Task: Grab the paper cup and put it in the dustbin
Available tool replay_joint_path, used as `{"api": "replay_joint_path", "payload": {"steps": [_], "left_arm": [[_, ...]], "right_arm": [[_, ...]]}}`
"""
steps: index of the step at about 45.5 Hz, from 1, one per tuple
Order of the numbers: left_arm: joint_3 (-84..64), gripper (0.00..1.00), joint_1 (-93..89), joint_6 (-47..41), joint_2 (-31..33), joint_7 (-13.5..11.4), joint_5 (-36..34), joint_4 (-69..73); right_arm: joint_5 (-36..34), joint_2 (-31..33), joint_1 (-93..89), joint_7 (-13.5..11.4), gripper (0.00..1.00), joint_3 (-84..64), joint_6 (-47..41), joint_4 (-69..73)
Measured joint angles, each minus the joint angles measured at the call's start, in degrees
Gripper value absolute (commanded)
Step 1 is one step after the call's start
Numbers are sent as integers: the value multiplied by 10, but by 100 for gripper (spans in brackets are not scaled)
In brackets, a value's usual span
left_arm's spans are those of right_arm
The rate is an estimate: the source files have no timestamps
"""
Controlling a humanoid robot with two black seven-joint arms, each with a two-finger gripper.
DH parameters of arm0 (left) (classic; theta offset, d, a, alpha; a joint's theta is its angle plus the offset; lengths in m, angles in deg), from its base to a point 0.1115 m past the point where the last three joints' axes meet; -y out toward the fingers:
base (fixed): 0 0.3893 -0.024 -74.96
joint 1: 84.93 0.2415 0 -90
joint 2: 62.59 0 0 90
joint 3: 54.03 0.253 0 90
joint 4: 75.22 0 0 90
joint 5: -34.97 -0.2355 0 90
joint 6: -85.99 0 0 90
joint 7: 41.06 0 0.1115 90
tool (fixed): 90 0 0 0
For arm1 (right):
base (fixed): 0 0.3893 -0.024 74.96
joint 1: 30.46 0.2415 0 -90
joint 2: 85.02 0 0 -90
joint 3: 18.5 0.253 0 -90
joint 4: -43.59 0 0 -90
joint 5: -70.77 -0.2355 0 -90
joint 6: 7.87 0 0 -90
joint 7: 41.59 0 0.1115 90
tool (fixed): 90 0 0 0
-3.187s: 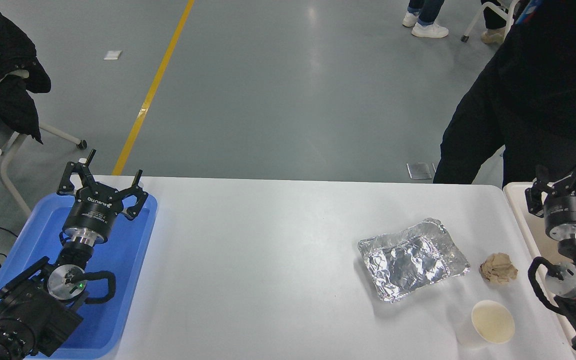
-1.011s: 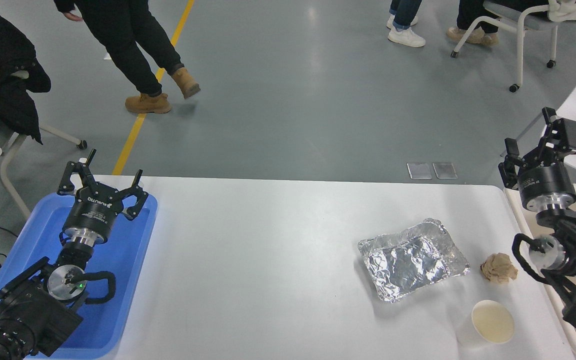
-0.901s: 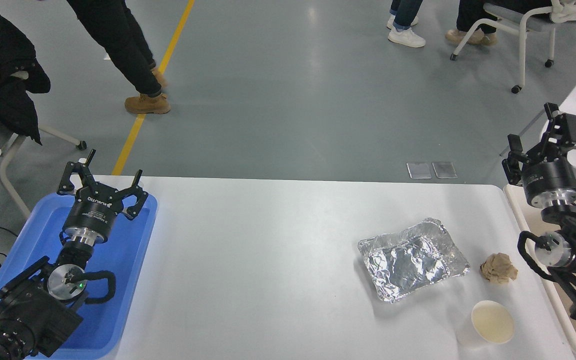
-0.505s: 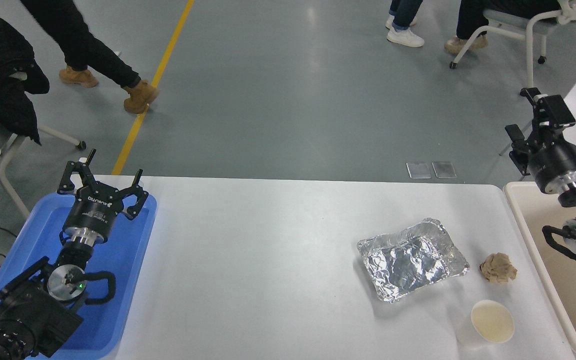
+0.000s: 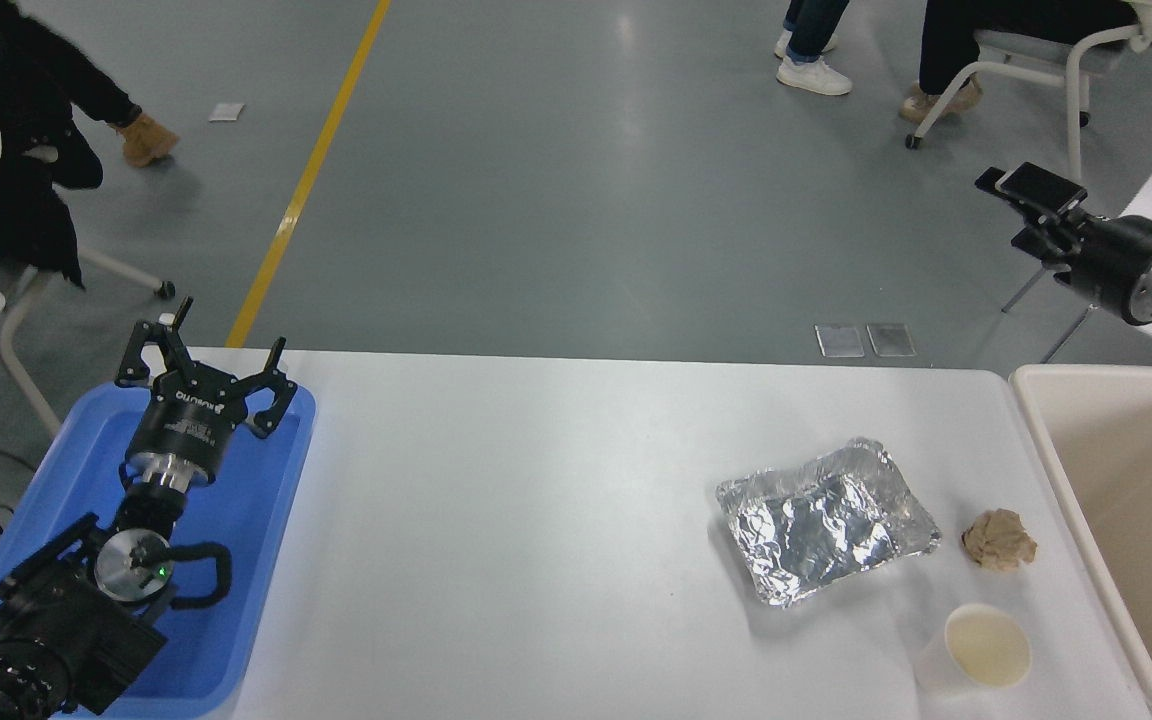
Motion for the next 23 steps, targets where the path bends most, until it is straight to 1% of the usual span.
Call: {"api": "replay_joint_path", "payload": {"steps": [10,17,23], "left_arm": [[0,100,0,0,0,0,0,0],[0,100,0,0,0,0,0,0],[0,100,0,0,0,0,0,0]], "right_arm": [[36,-43,116,-18,100,-171,-96,13],[82,-65,171,-21,100,-230,-170,30],[104,-73,211,-22,100,-255,-234,58]]}}
